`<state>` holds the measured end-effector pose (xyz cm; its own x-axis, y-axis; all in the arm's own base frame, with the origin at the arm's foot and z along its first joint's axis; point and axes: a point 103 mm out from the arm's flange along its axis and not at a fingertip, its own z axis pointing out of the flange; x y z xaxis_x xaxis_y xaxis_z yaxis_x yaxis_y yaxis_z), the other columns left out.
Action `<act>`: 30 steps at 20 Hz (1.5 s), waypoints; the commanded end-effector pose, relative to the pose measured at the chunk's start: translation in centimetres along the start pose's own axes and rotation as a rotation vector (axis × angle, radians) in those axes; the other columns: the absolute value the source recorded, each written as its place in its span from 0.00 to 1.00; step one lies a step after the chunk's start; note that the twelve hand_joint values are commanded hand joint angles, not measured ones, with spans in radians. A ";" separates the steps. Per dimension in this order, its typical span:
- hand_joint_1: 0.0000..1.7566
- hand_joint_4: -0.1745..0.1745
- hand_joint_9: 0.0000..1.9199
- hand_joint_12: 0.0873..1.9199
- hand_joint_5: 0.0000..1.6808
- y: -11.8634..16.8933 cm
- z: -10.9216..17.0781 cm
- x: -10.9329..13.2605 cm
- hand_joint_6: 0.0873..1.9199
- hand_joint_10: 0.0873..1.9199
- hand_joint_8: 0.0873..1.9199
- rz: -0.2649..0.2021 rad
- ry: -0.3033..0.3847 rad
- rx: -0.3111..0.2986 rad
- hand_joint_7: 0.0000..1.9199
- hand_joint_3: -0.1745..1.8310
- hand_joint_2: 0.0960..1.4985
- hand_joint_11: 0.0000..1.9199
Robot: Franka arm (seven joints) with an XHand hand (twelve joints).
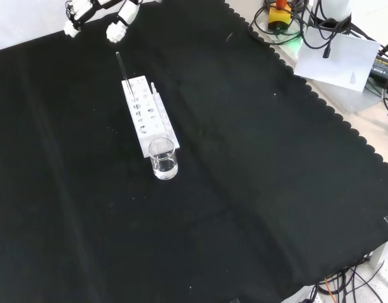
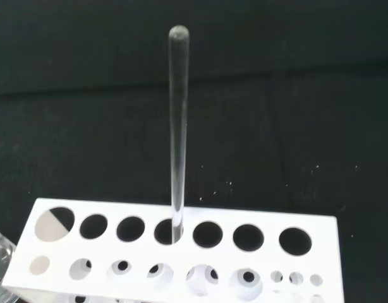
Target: Take the glass rod from the white test tube rack.
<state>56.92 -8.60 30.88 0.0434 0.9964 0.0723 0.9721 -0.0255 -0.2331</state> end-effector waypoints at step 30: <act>0.38 0.00 0.53 0.64 0.26 -0.8 5.6 1.1 0.00 0.41 0.45 -0.046 0.066 0.102 0.37 0.00 0.85 0.36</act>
<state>54.87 -7.03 25.69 0.0149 0.9903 0.1384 0.9459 0.0310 -0.3229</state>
